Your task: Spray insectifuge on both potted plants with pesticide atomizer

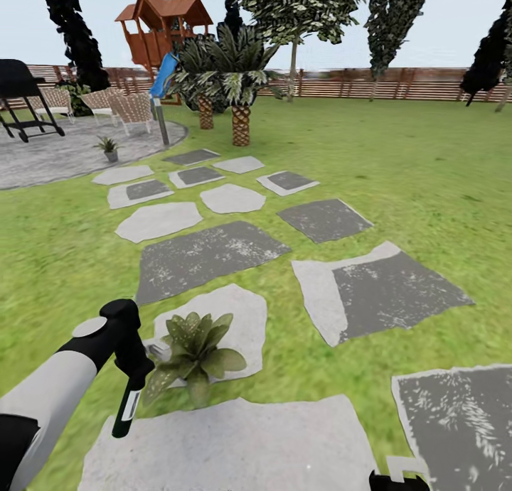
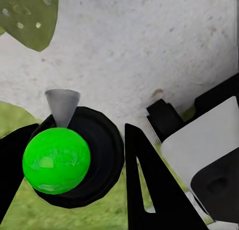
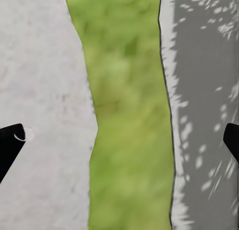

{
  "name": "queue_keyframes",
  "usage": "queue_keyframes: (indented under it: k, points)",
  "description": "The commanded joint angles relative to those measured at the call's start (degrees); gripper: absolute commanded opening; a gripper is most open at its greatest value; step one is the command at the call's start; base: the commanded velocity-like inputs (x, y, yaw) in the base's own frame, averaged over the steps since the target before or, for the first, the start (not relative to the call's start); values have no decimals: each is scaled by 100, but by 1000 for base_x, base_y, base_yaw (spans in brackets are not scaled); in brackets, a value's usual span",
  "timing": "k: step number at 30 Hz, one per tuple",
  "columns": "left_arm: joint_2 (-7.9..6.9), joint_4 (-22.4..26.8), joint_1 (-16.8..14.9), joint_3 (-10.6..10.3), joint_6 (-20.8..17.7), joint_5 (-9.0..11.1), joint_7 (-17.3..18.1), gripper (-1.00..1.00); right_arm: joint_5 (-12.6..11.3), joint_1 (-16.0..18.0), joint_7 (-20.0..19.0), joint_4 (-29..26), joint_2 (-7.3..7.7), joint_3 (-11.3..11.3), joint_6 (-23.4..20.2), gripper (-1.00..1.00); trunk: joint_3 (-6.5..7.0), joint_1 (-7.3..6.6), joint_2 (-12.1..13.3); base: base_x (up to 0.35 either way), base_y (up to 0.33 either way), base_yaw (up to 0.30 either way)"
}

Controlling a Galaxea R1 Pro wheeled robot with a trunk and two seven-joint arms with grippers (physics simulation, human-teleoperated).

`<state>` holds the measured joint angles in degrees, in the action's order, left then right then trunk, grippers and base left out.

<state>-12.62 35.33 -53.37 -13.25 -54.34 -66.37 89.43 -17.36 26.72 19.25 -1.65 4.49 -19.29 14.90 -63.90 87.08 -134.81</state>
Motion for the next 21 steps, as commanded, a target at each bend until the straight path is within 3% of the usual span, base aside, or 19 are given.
queue_keyframes:
  k: [1, 10, 21]
  points:
    - [-3, 3, -1, -24, -60, -43, 57, -100, -57, 0, 9, -5, 0, -49, 13, 100, -5, -1, -2, 0, -273, 265]
    - [-11, -17, 11, -11, -67, -34, 57, -100, -57, 0, 9, -5, -1, -49, 13, 100, -5, -1, -2, 33, -275, 267]
    - [-11, -17, 9, -19, -97, -43, 57, -100, -57, 0, 9, -2, 1, -49, 13, 100, -5, -1, -2, 12, -276, 35]
